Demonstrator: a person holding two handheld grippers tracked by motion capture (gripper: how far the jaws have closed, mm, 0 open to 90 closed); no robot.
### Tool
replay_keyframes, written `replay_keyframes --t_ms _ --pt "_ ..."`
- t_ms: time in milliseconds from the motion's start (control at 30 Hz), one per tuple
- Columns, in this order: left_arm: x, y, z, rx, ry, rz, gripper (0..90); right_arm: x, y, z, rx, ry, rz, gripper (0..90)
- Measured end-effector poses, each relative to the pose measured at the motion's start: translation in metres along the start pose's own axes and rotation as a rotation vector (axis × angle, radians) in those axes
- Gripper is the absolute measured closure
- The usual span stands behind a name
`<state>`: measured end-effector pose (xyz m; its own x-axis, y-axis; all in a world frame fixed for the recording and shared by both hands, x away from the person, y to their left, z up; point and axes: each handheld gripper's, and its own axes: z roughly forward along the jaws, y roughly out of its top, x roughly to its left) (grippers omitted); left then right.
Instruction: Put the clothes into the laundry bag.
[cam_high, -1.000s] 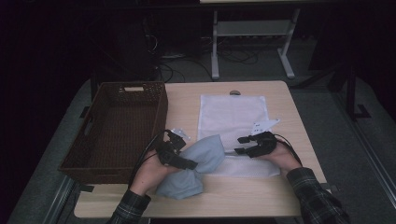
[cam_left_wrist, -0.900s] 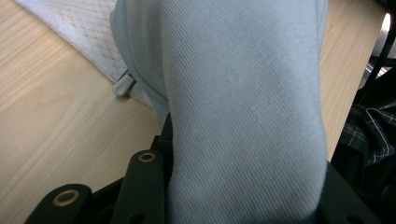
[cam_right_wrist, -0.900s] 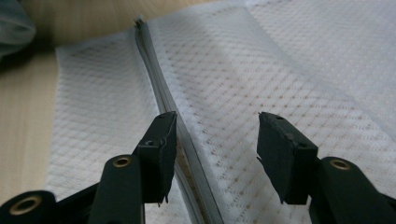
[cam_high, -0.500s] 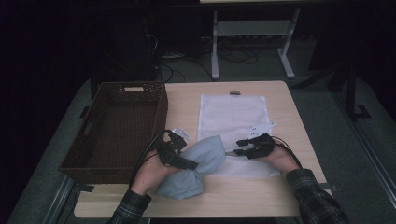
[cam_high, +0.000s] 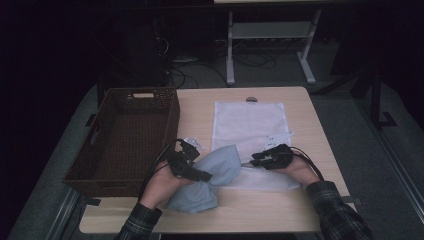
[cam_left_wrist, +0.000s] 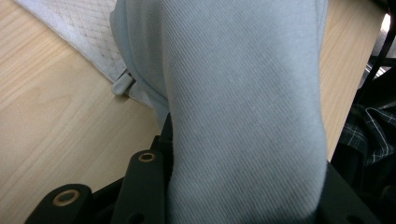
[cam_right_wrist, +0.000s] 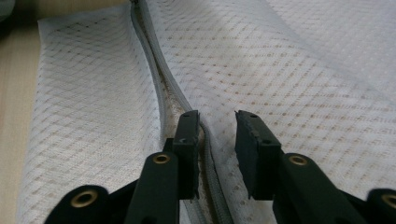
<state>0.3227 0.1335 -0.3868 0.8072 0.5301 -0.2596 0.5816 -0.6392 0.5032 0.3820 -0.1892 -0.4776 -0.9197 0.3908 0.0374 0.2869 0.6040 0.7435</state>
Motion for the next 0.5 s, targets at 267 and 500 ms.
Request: replay_keyframes --t_ms 267,500 --pt "0.0005 -0.0002 -0.0005 0.000 0.002 -0.001 62.0 0.0007 0.0030 -0.0012 -0.015 0.013 0.027 84.6" --pt "0.0006 -0.0004 -0.0012 -0.003 0.002 -0.004 62.0 0.0034 0.0084 -0.0019 -0.041 0.005 0.023 79.6"
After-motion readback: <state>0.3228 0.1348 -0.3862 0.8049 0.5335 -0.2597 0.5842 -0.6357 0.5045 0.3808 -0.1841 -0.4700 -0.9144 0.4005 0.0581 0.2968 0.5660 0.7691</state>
